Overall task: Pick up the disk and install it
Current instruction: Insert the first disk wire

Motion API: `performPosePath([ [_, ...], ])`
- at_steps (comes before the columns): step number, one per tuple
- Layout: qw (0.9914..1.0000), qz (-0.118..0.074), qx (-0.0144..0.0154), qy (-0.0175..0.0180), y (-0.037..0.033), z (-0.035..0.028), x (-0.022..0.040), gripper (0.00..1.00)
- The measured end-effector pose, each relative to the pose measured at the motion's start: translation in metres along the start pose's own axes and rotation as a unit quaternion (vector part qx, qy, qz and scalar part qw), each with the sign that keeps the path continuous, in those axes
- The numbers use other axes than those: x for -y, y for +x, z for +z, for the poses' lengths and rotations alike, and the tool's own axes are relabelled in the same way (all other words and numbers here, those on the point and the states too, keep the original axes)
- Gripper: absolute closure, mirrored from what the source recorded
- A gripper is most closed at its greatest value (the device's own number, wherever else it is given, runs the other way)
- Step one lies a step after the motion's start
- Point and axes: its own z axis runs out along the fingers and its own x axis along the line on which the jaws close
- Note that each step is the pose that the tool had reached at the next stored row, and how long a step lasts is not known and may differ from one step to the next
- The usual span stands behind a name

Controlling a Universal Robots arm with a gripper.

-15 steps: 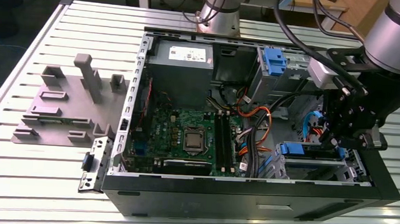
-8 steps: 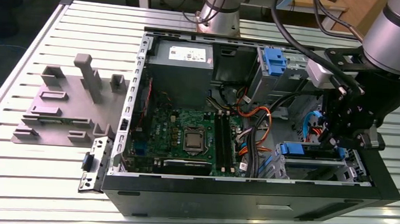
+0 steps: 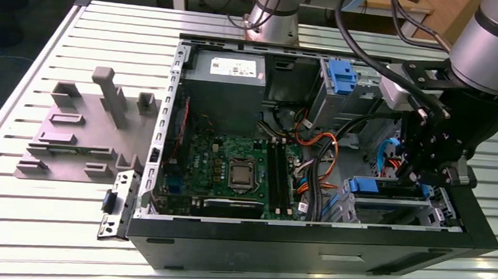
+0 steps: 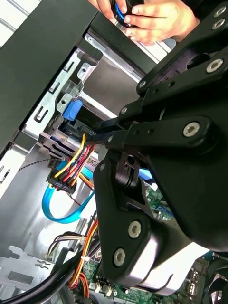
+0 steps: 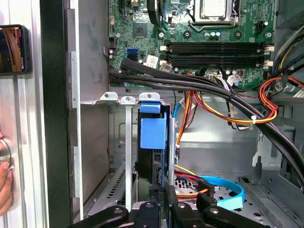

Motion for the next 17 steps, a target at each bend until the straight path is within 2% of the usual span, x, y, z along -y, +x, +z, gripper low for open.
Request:
performPosePath([
  [8, 0.99999, 0.004, 0.0006, -0.0001, 0.0005, 0.0039, -0.0004, 0.84],
  [17, 0.99999, 0.004, 0.0007, -0.0001, 0.0005, 0.0044, -0.0004, 0.84],
])
